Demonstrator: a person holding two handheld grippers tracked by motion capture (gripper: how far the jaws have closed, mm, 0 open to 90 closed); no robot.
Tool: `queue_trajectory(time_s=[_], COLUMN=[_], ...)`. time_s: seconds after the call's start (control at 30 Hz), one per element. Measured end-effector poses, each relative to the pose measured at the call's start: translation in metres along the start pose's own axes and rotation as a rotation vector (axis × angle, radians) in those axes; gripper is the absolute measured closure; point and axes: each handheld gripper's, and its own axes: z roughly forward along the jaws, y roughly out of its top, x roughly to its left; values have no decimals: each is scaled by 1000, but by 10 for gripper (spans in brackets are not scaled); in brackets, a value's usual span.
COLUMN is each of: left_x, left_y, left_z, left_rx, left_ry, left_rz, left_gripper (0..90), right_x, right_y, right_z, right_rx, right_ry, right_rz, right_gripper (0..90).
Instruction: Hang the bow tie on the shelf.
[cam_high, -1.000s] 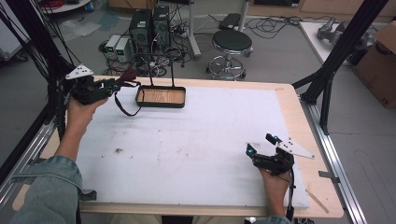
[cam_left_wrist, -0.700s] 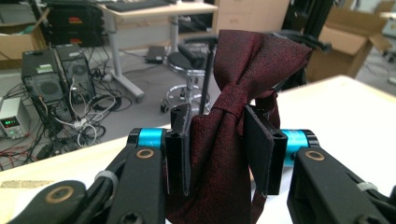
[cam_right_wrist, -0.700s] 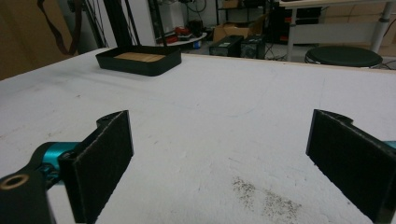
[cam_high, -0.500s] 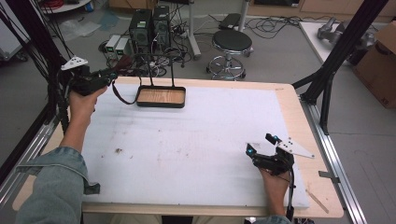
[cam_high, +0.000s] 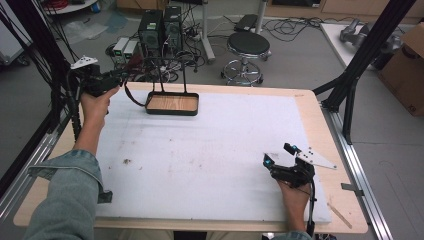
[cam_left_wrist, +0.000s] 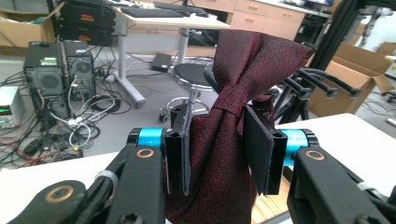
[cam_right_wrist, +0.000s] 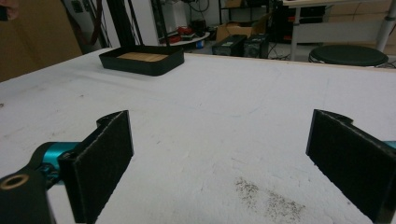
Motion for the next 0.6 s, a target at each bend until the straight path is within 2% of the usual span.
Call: queue_trajectory(time_s=[0.33, 0.6], left_x=[6, 8], left_y=[-1, -2], left_z=[6, 13], left_rx=[-13, 8], left_ry=[21, 37], left_rz=[-43, -36], left_gripper=[630, 629], right_x=[0, 0], right_y=[0, 0], right_z=[0, 1], right_rx=[-1, 1], right_ry=[4, 7], right_rz=[-4, -3], right_gripper=[64, 64])
